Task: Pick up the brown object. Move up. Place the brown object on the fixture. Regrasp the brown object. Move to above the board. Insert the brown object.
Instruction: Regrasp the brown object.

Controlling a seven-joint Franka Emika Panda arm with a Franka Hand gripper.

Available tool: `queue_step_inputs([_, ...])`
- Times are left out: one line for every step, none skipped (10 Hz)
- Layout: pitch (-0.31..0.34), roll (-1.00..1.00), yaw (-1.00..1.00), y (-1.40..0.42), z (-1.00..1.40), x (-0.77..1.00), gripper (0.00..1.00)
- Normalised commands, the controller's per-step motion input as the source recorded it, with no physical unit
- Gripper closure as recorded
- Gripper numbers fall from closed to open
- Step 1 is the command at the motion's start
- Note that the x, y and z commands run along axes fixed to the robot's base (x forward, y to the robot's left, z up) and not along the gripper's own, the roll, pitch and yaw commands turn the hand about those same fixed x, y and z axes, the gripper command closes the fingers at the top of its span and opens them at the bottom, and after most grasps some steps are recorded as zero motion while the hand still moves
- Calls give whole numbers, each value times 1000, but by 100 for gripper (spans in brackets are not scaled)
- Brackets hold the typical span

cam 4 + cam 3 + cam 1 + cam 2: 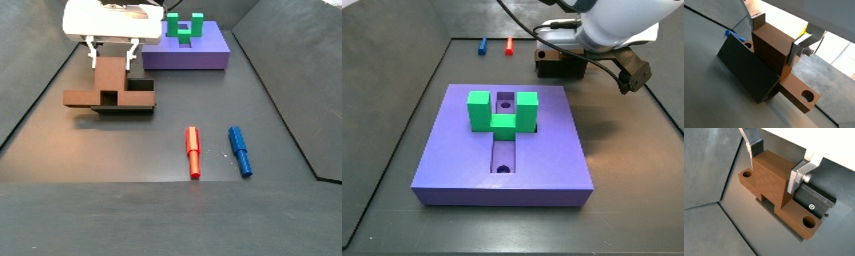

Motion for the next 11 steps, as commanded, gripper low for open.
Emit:
queue_step_inputs([0,0,0,0,0,0,100])
queue_step_inputs([0,0,0,0,0,0,100])
queue_step_inputs([0,0,0,0,0,0,100])
queue_step_inputs([0,0,0,0,0,0,100])
queue_step_inputs([0,0,0,0,0,0,100])
queue_step_inputs([0,0,0,0,0,0,100])
queue_step_inputs([0,0,0,0,0,0,100])
queue_step_inputs([0,0,0,0,0,0,100])
queue_step_inputs([0,0,0,0,0,0,100])
queue_step_inputs([0,0,0,0,0,0,100])
queue_step_inputs([0,0,0,0,0,0,100])
